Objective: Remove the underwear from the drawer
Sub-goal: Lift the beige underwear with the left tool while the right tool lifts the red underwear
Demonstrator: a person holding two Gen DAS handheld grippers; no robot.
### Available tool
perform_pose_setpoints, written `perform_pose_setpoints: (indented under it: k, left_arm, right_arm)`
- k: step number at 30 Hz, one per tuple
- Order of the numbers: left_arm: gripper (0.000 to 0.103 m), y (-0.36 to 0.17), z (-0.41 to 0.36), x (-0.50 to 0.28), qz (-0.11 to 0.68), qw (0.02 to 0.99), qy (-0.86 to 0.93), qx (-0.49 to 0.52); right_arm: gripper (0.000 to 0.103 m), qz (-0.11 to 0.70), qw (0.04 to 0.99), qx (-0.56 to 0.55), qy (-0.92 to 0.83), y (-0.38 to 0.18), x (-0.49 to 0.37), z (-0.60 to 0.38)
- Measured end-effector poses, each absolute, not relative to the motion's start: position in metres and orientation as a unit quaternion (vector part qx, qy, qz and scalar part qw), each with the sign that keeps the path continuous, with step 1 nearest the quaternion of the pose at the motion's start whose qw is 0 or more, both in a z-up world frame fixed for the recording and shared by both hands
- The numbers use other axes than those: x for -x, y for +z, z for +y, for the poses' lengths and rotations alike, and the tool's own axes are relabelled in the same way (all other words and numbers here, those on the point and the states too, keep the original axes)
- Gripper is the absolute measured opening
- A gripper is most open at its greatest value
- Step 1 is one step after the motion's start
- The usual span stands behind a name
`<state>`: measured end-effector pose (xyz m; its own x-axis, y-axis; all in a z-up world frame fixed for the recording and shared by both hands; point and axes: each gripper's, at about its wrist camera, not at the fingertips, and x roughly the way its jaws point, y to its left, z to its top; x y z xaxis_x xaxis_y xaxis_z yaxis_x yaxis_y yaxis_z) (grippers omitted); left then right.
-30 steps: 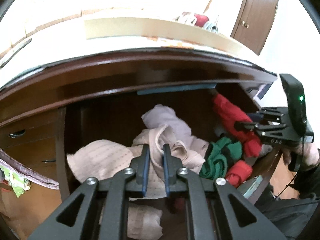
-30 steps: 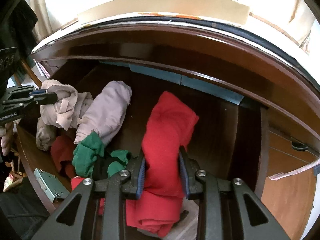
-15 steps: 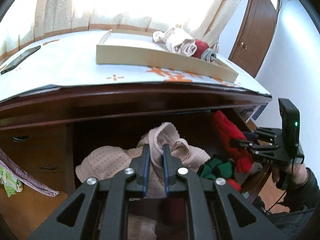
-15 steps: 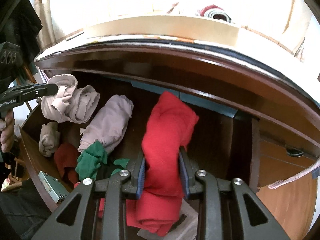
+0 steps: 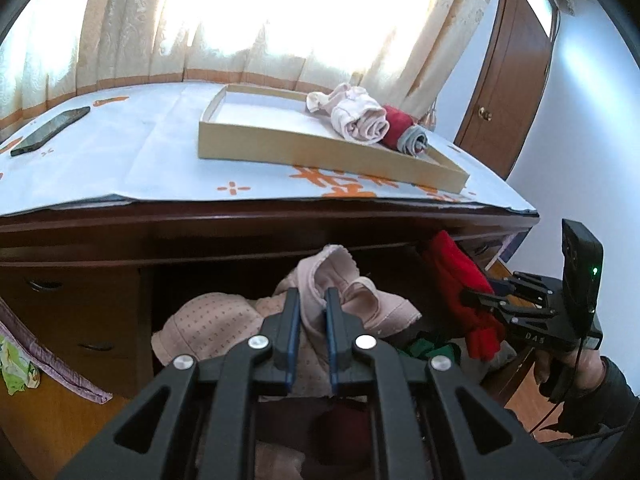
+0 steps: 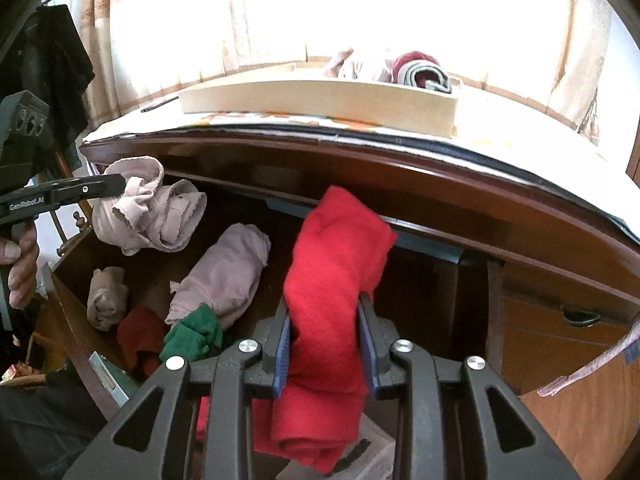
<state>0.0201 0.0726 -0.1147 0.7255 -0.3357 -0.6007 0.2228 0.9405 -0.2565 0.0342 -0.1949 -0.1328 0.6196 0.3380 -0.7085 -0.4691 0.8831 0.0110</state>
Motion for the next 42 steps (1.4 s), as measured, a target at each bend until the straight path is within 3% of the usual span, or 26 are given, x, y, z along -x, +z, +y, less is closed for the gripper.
perform_pose_setpoints:
  k: [42]
  left_arm:
    - [0.009, -0.077, 0.06, 0.009, 0.254, 0.945, -0.186, 0.089]
  right_arm:
    - [0.032, 0.275, 0.922, 0.092, 0.255, -0.103, 0.002, -0.186]
